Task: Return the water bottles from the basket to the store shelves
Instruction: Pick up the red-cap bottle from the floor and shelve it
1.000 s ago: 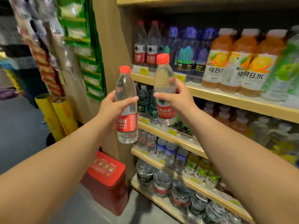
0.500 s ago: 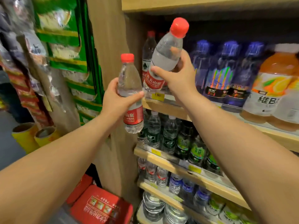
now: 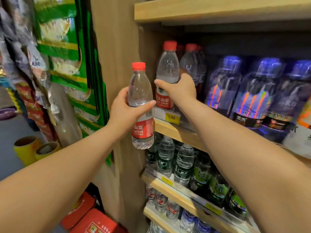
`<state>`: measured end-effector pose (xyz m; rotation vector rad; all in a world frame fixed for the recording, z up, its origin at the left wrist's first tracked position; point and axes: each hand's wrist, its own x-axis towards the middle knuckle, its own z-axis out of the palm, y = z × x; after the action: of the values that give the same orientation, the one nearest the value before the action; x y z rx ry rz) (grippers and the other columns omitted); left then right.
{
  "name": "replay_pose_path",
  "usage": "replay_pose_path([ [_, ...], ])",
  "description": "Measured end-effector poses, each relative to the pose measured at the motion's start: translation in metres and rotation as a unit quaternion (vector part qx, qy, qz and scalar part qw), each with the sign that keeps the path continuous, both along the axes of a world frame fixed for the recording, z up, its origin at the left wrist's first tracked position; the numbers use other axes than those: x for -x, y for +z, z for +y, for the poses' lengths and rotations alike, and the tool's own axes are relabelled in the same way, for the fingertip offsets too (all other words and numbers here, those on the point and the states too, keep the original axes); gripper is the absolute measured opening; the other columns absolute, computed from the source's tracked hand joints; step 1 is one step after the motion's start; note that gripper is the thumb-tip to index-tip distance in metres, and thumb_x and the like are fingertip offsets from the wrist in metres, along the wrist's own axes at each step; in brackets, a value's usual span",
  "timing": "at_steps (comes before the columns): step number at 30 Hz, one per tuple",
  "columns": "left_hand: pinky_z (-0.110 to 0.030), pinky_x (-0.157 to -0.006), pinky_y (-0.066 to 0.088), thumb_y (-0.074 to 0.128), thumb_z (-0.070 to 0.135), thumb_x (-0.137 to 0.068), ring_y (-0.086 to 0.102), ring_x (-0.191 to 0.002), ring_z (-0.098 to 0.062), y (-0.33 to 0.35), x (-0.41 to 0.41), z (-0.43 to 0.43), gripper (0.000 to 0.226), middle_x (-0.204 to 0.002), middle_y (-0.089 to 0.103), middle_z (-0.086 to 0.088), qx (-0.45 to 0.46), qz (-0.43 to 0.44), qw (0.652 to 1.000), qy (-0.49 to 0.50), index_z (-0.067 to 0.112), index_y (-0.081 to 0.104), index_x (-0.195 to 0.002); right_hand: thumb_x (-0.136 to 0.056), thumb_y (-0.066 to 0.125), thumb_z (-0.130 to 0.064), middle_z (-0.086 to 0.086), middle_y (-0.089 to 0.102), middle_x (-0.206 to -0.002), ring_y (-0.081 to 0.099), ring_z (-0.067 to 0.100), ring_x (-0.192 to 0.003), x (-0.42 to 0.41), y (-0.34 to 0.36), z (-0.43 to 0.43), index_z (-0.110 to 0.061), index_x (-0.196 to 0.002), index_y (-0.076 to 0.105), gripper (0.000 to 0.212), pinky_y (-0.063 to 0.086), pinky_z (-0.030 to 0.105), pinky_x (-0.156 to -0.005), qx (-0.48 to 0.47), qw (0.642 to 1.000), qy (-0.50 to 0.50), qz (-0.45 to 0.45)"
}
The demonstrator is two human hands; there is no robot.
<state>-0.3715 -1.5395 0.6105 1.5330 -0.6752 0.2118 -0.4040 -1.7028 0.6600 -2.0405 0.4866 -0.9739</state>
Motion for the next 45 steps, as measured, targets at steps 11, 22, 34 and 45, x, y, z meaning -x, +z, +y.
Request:
replay_pose_path([
  [11, -0.041, -0.088, 0.057, 0.087, 0.035, -0.064, 0.069, -0.098, -0.01, -0.005, -0.014, 0.001, 0.066, -0.111, 0.07, 0.003, 0.018, 0.021, 1.0, -0.008, 0.02, 0.056, -0.121, -0.072, 0.08, -0.027, 0.005, 0.063, -0.111, 0.063, 0.024, -0.099, 0.008, -0.023, -0.002, -0.018, -0.128, 0.031, 0.075, 0.054, 0.042, -0.082, 0.126, 0.988, 0.022, 0.087],
  [22, -0.034, -0.087, 0.057, 0.086, 0.031, -0.067, 0.068, -0.097, -0.004, -0.007, -0.008, 0.006, 0.052, -0.109, 0.07, 0.008, 0.011, 0.002, 1.0, -0.009, 0.033, 0.056, -0.11, -0.077, 0.076, -0.027, 0.007, 0.064, -0.112, 0.062, 0.024, -0.1, -0.024, -0.026, 0.01, -0.018, -0.138, 0.022, 0.082, 0.049, 0.034, -0.076, 0.132, 0.986, 0.039, 0.09],
  [34, -0.028, -0.088, 0.054, 0.081, 0.038, -0.071, 0.063, -0.101, -0.001, 0.057, 0.008, -0.041, 0.054, -0.107, 0.063, 0.016, 0.098, -0.124, 0.987, -0.028, 0.032, 0.049, -0.114, -0.087, 0.058, -0.022, -0.009, 0.062, -0.088, 0.059, 0.012, -0.081, 0.064, -0.041, -0.006, -0.022, -0.116, 0.056, 0.029, 0.051, 0.034, -0.079, 0.136, 0.991, 0.001, 0.0],
  [45, -0.039, -0.091, 0.053, 0.079, 0.054, -0.066, 0.06, -0.106, -0.007, 0.057, 0.0, -0.097, 0.07, -0.113, 0.06, 0.014, 0.03, -0.154, 0.987, -0.027, 0.028, 0.045, -0.122, -0.085, 0.059, -0.015, -0.005, 0.064, -0.082, 0.059, 0.015, -0.076, 0.092, -0.058, -0.015, -0.02, -0.098, 0.064, 0.014, 0.052, 0.036, -0.076, 0.144, 0.99, 0.008, 0.002],
])
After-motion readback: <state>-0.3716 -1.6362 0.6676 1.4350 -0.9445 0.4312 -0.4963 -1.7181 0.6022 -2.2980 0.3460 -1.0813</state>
